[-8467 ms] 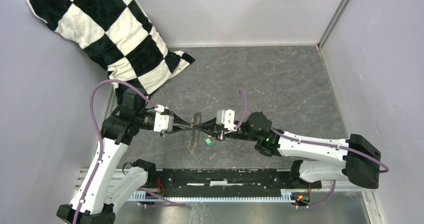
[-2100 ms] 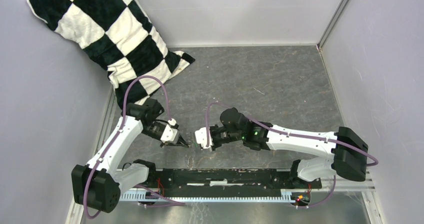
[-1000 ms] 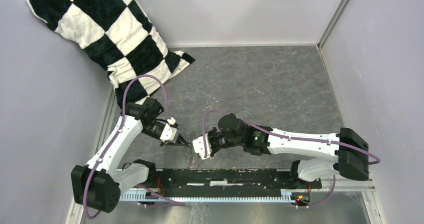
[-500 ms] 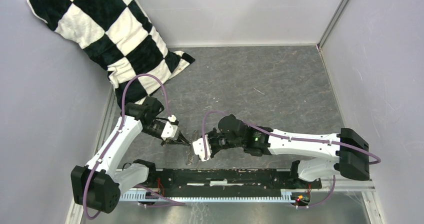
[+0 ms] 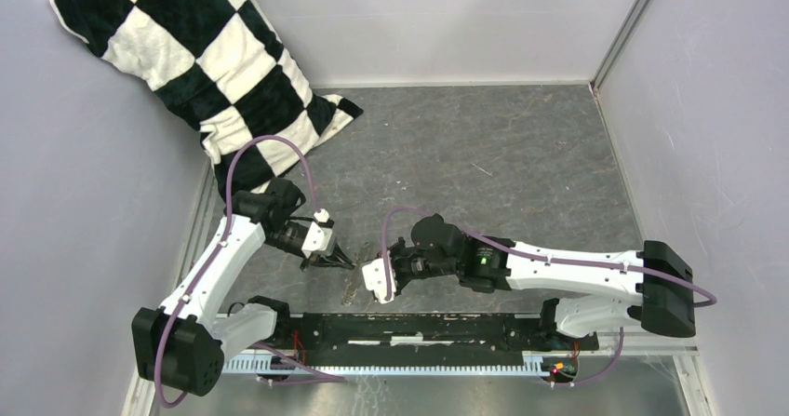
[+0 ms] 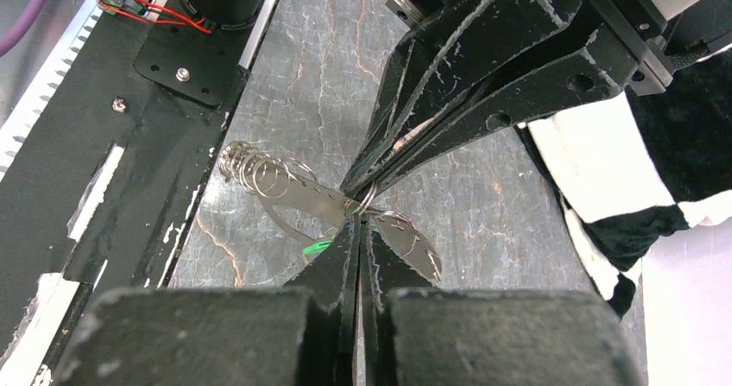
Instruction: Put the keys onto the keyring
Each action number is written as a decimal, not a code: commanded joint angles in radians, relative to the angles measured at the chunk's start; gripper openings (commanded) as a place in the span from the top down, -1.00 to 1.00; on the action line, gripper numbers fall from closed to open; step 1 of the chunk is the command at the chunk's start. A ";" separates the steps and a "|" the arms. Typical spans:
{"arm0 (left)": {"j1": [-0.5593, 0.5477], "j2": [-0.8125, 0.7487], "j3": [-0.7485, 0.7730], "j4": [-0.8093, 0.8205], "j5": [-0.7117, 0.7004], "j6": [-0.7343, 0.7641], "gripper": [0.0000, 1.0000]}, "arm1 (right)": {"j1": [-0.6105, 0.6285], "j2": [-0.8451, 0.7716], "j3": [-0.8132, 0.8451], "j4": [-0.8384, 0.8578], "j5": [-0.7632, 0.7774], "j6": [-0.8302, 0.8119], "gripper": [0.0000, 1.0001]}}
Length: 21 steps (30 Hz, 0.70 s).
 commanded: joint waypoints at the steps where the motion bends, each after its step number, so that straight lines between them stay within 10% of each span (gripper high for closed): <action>1: -0.005 -0.018 0.028 0.035 0.058 -0.075 0.95 | 0.009 -0.026 0.008 0.032 0.009 -0.011 0.99; 21: -0.005 -0.026 0.042 0.034 0.060 -0.107 0.95 | 0.019 -0.016 0.005 0.058 0.017 -0.025 0.99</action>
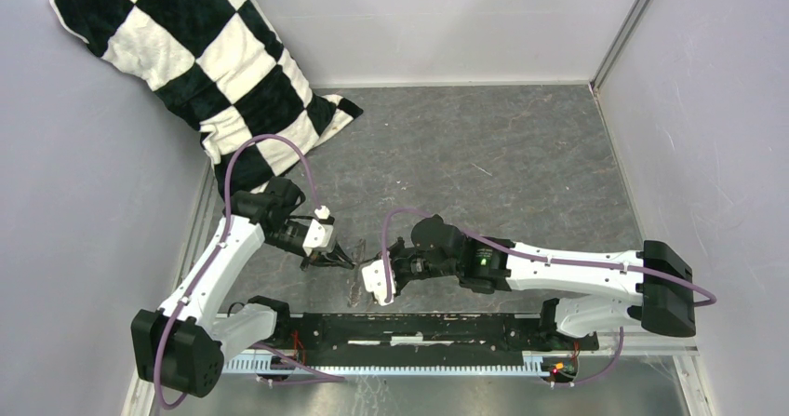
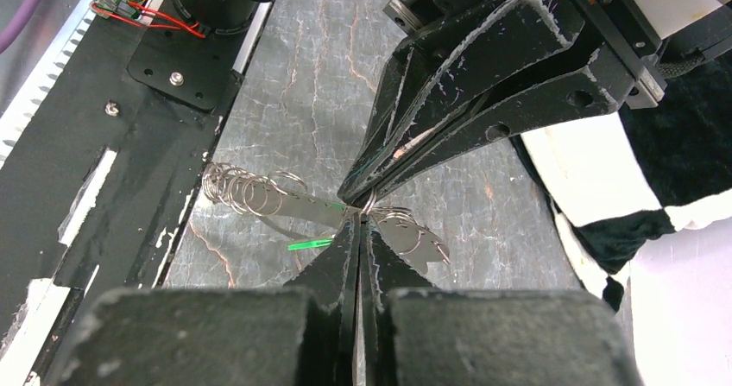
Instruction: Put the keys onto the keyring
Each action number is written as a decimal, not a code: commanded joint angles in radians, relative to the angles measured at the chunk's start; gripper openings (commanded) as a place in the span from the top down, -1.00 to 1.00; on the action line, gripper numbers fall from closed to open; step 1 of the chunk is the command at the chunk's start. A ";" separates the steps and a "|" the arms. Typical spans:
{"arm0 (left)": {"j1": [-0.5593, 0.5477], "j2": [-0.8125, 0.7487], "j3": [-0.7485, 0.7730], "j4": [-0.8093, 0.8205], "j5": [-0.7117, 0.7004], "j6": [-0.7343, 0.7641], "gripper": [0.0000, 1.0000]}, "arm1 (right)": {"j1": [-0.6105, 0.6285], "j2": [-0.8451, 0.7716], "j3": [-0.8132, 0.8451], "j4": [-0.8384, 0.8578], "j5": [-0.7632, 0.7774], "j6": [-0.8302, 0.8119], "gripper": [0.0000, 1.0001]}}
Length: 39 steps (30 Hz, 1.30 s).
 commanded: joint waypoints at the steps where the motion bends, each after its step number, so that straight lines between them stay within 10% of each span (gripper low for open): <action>1: -0.005 -0.020 0.039 0.011 0.061 -0.030 0.96 | 0.011 -0.014 0.007 0.049 0.003 -0.015 0.99; 28: -0.042 -0.016 0.050 -0.102 -0.040 0.141 0.95 | 0.015 -0.027 -0.034 0.060 0.022 0.018 0.99; 33: 0.037 0.006 -0.001 0.033 -0.117 0.054 0.95 | 0.016 -0.113 -0.231 0.133 0.046 0.196 0.14; 39: 0.116 0.041 0.009 0.169 -0.118 -0.019 0.96 | 0.019 -0.118 -0.469 0.417 -0.109 0.421 -0.15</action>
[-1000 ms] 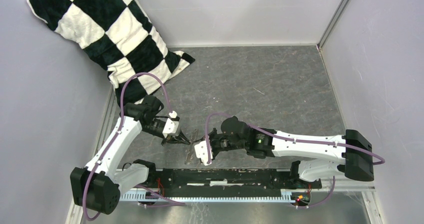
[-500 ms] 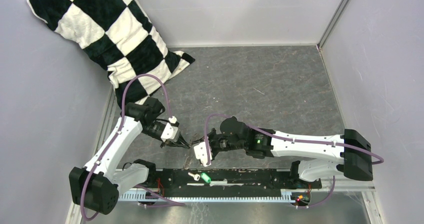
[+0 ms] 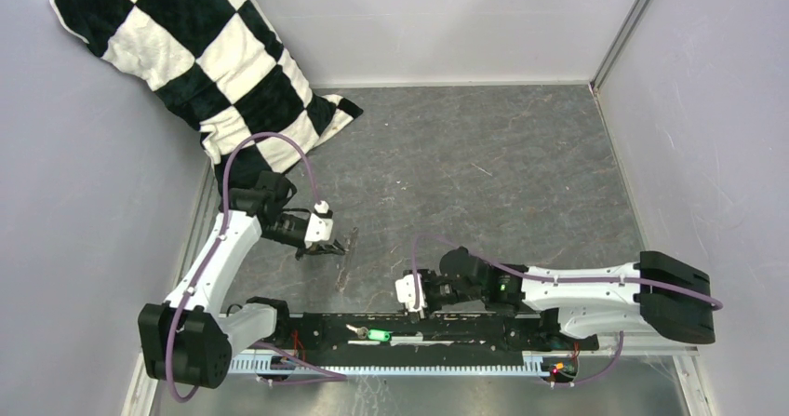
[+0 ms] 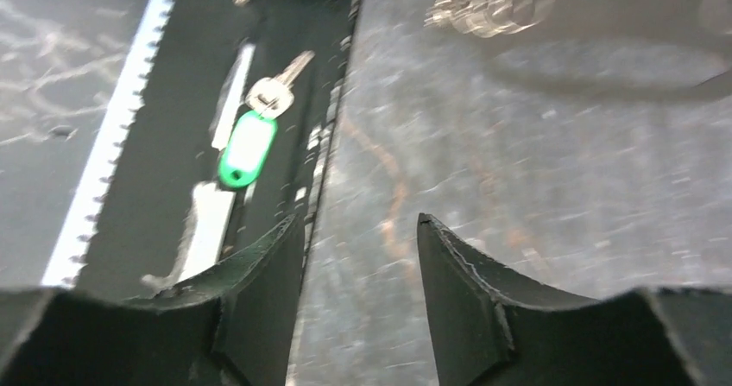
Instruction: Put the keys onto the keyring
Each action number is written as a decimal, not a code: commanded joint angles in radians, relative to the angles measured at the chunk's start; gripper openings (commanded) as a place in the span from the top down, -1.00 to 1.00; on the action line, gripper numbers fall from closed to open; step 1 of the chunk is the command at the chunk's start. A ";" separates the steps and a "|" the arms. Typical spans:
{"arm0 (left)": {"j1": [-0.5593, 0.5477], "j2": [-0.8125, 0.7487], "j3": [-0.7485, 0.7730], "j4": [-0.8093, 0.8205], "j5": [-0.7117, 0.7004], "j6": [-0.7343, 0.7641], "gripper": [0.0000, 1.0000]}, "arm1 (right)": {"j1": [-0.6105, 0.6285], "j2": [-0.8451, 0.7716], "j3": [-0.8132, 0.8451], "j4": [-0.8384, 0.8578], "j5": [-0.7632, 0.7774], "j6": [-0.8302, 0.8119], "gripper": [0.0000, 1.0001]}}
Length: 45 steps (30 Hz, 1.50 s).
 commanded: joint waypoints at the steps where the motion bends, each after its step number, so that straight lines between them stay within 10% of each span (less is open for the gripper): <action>1: 0.024 0.022 0.028 0.108 0.000 -0.075 0.96 | 0.008 0.026 -0.118 0.276 -0.135 0.188 -0.19; 14: 0.047 -0.026 0.029 0.022 -0.075 -0.015 0.96 | 0.027 0.384 -0.085 0.690 -0.225 0.495 -0.31; 30: 0.049 -0.087 0.029 -0.030 -0.080 0.003 0.96 | 0.158 0.526 -0.007 0.590 0.193 0.510 -0.04; 45: 0.049 -0.111 0.026 -0.033 -0.074 -0.003 0.95 | 0.174 0.540 -0.029 0.605 0.138 0.514 0.01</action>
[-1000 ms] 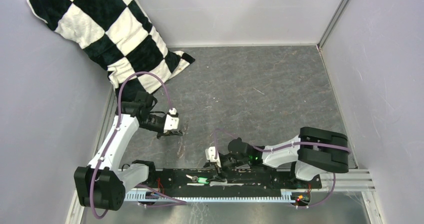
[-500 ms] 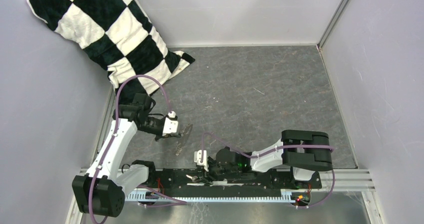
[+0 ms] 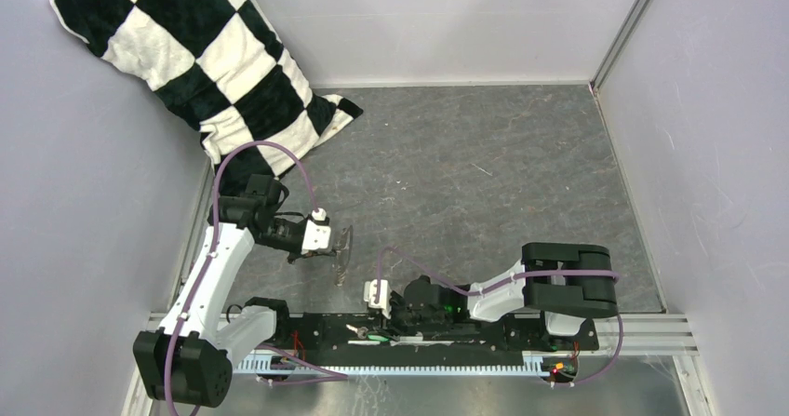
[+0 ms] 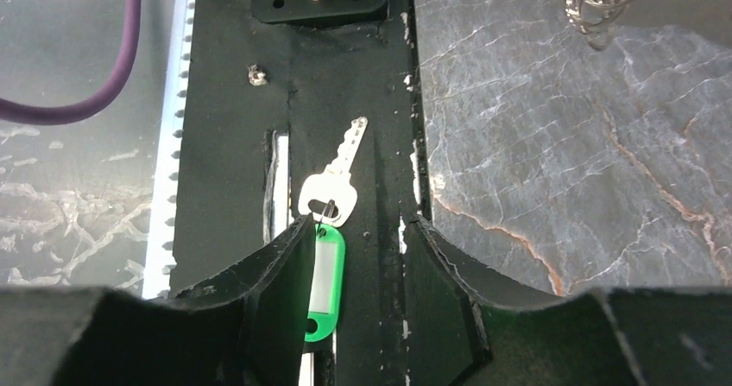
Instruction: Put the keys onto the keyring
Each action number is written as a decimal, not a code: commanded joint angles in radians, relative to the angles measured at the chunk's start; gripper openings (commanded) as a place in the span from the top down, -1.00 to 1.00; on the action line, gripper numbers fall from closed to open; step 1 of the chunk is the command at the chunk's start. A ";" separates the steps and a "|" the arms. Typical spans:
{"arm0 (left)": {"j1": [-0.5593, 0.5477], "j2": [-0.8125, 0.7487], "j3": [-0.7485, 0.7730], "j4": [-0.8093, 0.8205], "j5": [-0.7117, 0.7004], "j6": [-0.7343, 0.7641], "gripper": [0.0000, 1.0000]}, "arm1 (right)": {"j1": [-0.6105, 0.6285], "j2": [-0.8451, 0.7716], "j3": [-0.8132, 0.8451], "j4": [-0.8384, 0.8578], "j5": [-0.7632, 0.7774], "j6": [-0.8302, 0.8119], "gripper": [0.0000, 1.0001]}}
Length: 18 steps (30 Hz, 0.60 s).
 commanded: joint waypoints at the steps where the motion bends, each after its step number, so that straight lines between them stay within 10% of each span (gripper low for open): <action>1: 0.005 -0.020 0.014 -0.014 0.027 0.022 0.96 | 0.016 -0.002 -0.014 0.037 -0.017 -0.001 0.00; 18: 0.004 -0.061 0.007 -0.051 0.019 0.059 0.95 | 0.035 0.039 0.040 -0.023 -0.022 -0.001 0.18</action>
